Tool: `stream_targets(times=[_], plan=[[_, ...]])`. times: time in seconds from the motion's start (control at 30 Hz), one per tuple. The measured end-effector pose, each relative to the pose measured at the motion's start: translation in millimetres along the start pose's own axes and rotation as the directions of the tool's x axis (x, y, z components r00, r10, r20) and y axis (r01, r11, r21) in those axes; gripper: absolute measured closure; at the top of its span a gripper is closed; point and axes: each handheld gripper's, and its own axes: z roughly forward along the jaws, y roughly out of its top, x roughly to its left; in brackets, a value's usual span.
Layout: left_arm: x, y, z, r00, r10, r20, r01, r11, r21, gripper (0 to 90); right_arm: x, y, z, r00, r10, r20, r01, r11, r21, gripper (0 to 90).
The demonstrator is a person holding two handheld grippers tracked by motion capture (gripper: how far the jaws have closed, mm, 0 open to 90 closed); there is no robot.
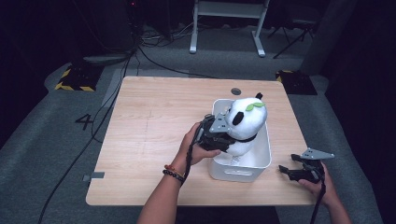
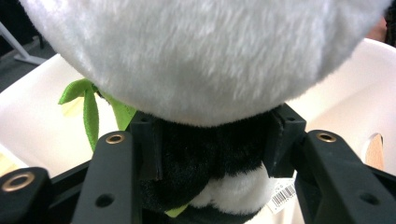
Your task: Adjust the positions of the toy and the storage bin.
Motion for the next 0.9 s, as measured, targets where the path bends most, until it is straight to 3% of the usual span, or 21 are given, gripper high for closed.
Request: stream_targets(times=[0.03, 0.2, 0.37, 0.9], plan=[[0.2, 0.2, 0.7, 0.9999, 0.008, -0.007, -0.008, 0.9999, 0.007, 48.8, 0.0, 0.0, 0.0, 1.0000, 0.000, 0.000, 0.000, 1.000, 0.000, 18.7], [-0.5, -0.6, 8.5, 0.9996, -0.026, 0.010, 0.026, 0.9988, 0.042, 44.8, 0.2, -0.1, 0.2, 1.0000, 0.001, 0.002, -0.001, 1.000, -0.002, 18.7], [-2.6, -0.8, 16.8, 0.9994, -0.021, 0.028, 0.018, 0.9958, 0.090, 43.0, 0.1, 0.0, 0.2, 1.0000, 0.001, 0.001, -0.001, 1.000, -0.002, 18.7], [0.3, -0.8, 16.9, 0.9968, -0.066, 0.045, 0.061, 0.9917, 0.113, 35.4, 0.2, 0.0, -0.1, 1.0000, 0.002, -0.002, -0.002, 1.000, 0.001, 18.7]])
